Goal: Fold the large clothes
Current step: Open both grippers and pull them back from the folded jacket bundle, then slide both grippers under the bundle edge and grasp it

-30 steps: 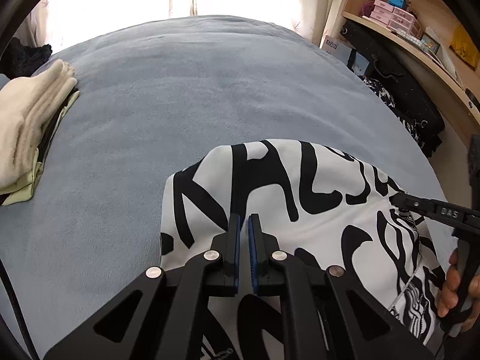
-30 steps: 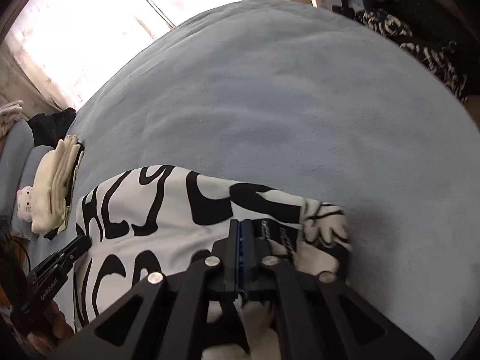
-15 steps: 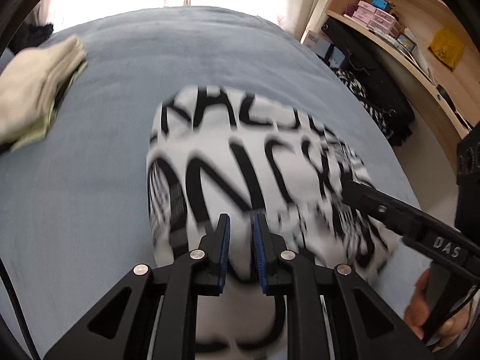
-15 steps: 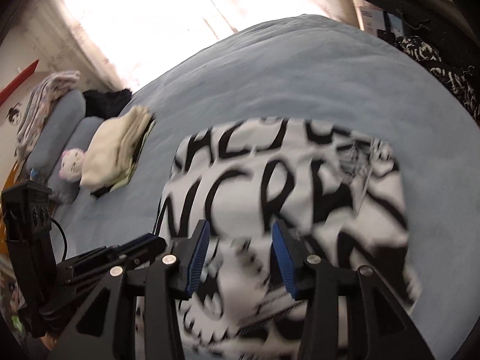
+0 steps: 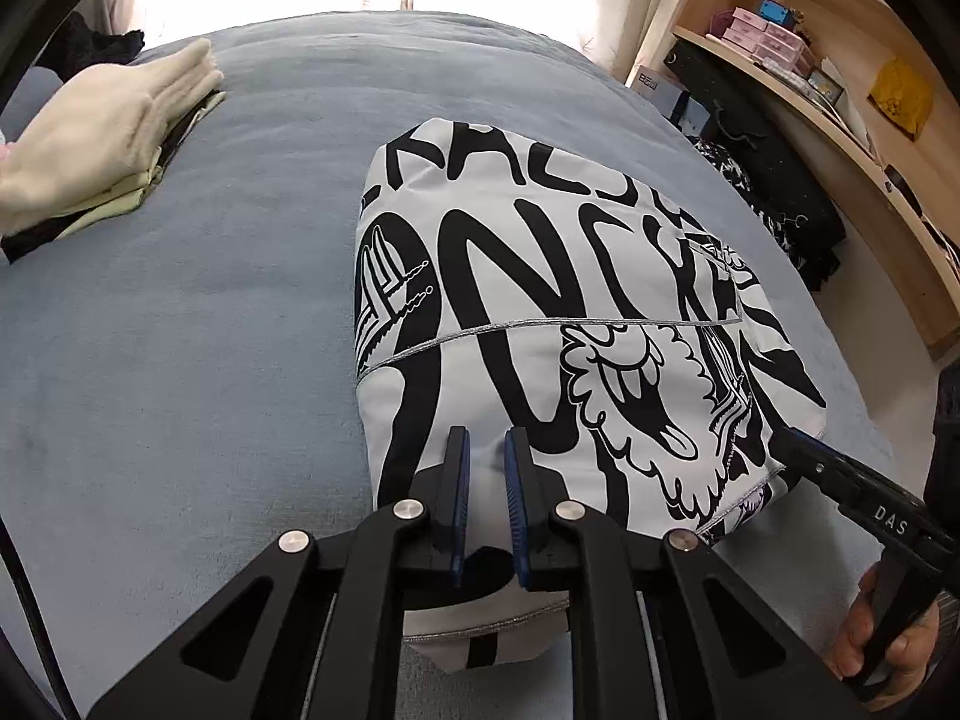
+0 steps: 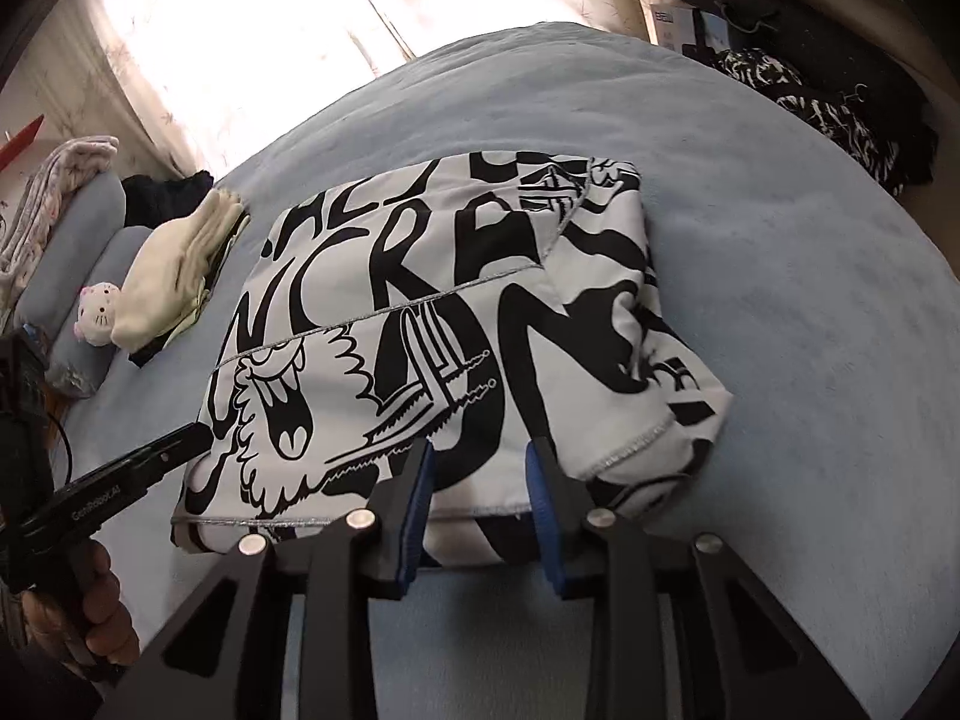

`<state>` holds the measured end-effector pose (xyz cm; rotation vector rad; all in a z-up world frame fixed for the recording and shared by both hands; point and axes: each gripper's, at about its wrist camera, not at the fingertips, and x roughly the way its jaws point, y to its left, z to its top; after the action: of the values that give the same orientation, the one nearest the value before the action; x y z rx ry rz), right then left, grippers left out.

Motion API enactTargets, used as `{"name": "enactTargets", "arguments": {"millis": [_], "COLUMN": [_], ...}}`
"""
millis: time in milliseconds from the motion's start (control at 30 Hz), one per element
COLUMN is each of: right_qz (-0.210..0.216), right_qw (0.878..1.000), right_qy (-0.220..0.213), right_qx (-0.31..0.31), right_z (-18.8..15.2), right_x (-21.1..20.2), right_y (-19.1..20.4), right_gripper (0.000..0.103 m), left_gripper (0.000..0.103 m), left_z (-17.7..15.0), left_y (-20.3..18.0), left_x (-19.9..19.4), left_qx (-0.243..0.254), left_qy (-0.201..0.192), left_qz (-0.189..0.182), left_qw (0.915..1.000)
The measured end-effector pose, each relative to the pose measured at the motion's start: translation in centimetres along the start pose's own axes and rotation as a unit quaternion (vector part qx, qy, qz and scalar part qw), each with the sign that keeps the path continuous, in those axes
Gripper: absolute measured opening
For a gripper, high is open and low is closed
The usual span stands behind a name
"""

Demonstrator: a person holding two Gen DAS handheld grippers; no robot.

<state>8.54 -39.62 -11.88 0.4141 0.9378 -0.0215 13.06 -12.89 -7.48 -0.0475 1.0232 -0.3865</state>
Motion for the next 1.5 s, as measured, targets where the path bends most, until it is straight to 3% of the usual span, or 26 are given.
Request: {"name": "enactTargets", "arguments": {"millis": [233, 367, 533, 733, 1000, 1067, 1133, 1267, 1367, 1500], "right_qz": [-0.028, -0.026, -0.02, -0.012, -0.008, -0.012, -0.011, -0.007, 0.006, 0.021], "right_qw": [0.999, 1.0, 1.0, 1.0, 1.0, 1.0, 0.999, 0.999, 0.999, 0.999], "right_qy": [0.001, 0.004, 0.01, 0.014, 0.011, 0.011, 0.003, -0.001, 0.001, 0.008], "right_qx": [-0.016, -0.008, -0.001, 0.002, -0.015, -0.023, -0.032, -0.043, -0.04, -0.029], "right_z": [-0.3, -0.4, -0.7, -1.5, -1.8, -1.7, -1.6, -0.8, 0.3, 1.9], "right_x": [-0.2, -0.5, -1.4, -2.9, -5.1, -5.6, -6.3, -7.2, -7.5, -7.5], "right_y": [1.2, 1.3, 1.5, 2.0, 3.4, 3.8, 4.2, 4.4, 4.1, 3.4], "right_gripper": [0.035, 0.036, 0.036, 0.036, 0.041, 0.051, 0.07, 0.071, 0.072, 0.082], "left_gripper": [0.014, 0.032, 0.04, 0.073, 0.078, 0.078, 0.078, 0.079, 0.094, 0.094], "left_z": [-0.2, -0.5, -1.2, -2.1, -2.5, -2.3, -2.3, -2.1, -1.7, -0.8], "left_y": [0.2, 1.0, 1.8, 2.2, 2.1, 1.9, 1.7, 1.1, 0.8, 0.9], "left_x": [-0.9, -1.6, -3.1, -5.6, -8.5, -8.9, -9.4, -10.2, -10.4, -9.5], "left_qx": [-0.008, -0.027, -0.041, -0.05, -0.053, -0.048, -0.039, -0.022, -0.021, -0.032], "left_qy": [0.002, 0.008, 0.008, -0.007, -0.012, -0.008, -0.007, -0.01, -0.008, 0.018], "left_qz": [0.021, 0.023, 0.027, 0.029, 0.024, 0.022, 0.022, 0.008, -0.006, -0.042], "left_qw": [0.9997, 0.9993, 0.9988, 0.9983, 0.9982, 0.9986, 0.999, 0.9997, 0.9997, 0.9984]}}
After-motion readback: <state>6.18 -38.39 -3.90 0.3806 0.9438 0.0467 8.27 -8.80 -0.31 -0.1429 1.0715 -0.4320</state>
